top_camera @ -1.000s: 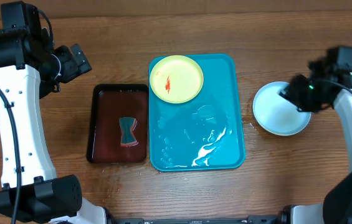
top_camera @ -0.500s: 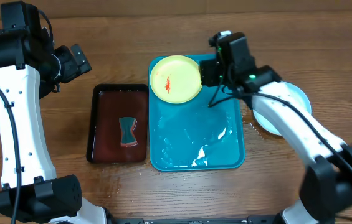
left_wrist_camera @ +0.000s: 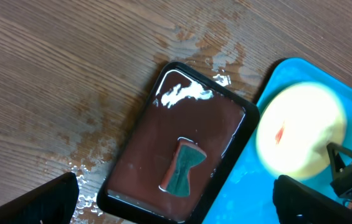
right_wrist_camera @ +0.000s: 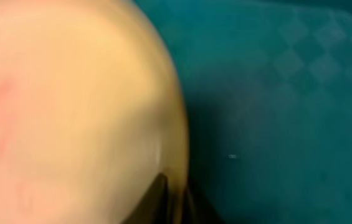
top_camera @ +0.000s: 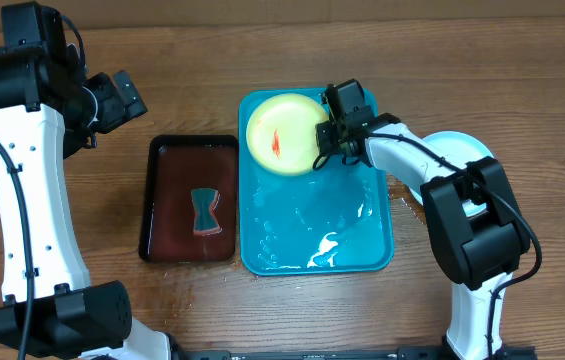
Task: Clean dirty plates on tray and stack at the side
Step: 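Grip the remaining yellow plate rim with the right gripper and pull it to tray center, then grasp the sponge in the black tray with the left gripper and wet it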
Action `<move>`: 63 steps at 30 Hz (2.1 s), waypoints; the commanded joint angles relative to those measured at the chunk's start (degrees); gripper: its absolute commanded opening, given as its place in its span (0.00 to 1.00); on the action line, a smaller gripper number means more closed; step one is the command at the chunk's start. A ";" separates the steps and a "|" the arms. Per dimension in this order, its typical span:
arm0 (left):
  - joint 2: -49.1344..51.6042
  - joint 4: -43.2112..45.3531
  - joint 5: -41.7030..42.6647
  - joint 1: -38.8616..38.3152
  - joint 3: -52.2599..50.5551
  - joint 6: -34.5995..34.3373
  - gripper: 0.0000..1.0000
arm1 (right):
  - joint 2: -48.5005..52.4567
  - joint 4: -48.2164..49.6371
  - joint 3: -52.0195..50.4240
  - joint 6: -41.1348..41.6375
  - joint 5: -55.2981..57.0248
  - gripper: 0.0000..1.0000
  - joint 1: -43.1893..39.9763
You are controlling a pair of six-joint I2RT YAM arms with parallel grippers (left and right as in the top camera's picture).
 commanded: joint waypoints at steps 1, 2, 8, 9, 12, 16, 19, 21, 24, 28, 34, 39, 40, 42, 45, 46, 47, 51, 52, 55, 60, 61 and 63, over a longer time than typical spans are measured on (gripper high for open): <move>-0.87 0.07 -0.02 0.26 1.11 0.68 1.00 | -2.97 -2.25 0.50 -0.33 -0.37 0.04 -0.90; -0.87 0.07 -0.02 0.24 1.11 0.68 1.00 | -4.04 -3.54 0.50 -0.33 -0.35 0.04 -1.18; -0.87 0.07 -0.02 0.24 1.11 0.68 1.00 | -13.25 -12.41 0.50 1.53 -0.39 0.04 -3.13; -0.87 0.07 -0.02 0.24 1.11 0.68 1.00 | -14.82 -14.27 0.50 1.86 -0.37 0.04 -3.34; -0.85 0.07 -0.02 0.24 1.11 0.68 1.00 | -18.91 -21.07 0.50 4.48 -0.39 0.04 -3.50; -0.90 -0.26 -2.80 0.33 1.11 4.59 1.00 | -20.28 -31.41 0.28 7.74 -0.44 0.04 -3.43; -0.76 -0.57 -6.62 0.35 1.09 7.32 1.00 | -19.76 -33.97 -3.87 13.77 -3.13 0.04 -3.32; -0.76 -0.57 -6.62 0.28 1.07 7.32 1.00 | -19.65 -31.26 -7.43 15.98 -7.13 0.04 -3.32; -0.76 -0.57 -6.62 0.28 1.07 7.32 1.00 | -19.65 -24.41 -12.59 19.26 -8.44 0.04 -3.32; -0.76 -0.55 -6.56 0.28 1.07 7.19 1.00 | -19.65 -9.66 -21.00 23.65 -8.04 0.04 -3.32; -0.76 0.00 6.38 0.28 1.07 1.49 1.00 | -20.96 -9.92 -20.98 21.92 -5.27 0.10 -3.39; -0.76 -4.76 12.13 -0.17 0.81 1.73 1.00 | -27.26 -15.45 -17.77 17.03 -0.63 0.17 -3.39; -0.76 -5.18 12.02 -0.57 0.39 2.51 1.00 | -29.11 -16.72 -17.07 15.39 0.37 0.19 -3.39; -0.76 -5.38 11.80 -1.49 -1.07 5.29 1.00 | -32.61 -18.43 -16.17 11.91 0.72 0.24 -3.37; -0.76 -5.05 7.54 -3.48 -5.53 6.03 0.88 | -37.73 -20.39 -16.00 9.68 0.72 0.41 -3.37; -0.76 -4.42 5.73 -4.44 -7.87 5.53 0.87 | -38.95 -21.05 -16.00 9.70 0.72 0.45 -3.39; -0.76 -3.30 3.93 -5.44 -10.51 4.85 0.82 | -40.13 -21.84 -16.00 9.70 0.72 0.48 -3.39; -0.68 4.70 2.45 -9.16 -21.94 4.48 0.67 | -42.03 -23.93 -16.00 9.73 0.59 0.53 -3.37; -0.66 7.52 2.73 -10.34 -25.31 4.50 0.63 | -42.01 -24.20 -16.00 9.70 -0.04 0.52 -3.37; -0.66 14.84 2.73 -12.92 -33.14 4.44 0.60 | -41.51 -24.59 -16.02 9.73 -1.64 0.52 -3.37; -0.66 26.60 -0.04 -15.47 -42.82 0.79 0.39 | -40.92 -24.76 -16.06 9.75 -2.80 0.52 -3.37; -0.66 28.94 -1.14 -16.04 -44.50 -0.37 0.35 | -40.79 -24.74 -16.06 9.75 -2.93 0.52 -3.37; -0.44 32.41 -4.33 -17.33 -47.21 -3.10 0.33 | -40.63 -24.61 -16.06 9.75 -2.93 0.52 -3.37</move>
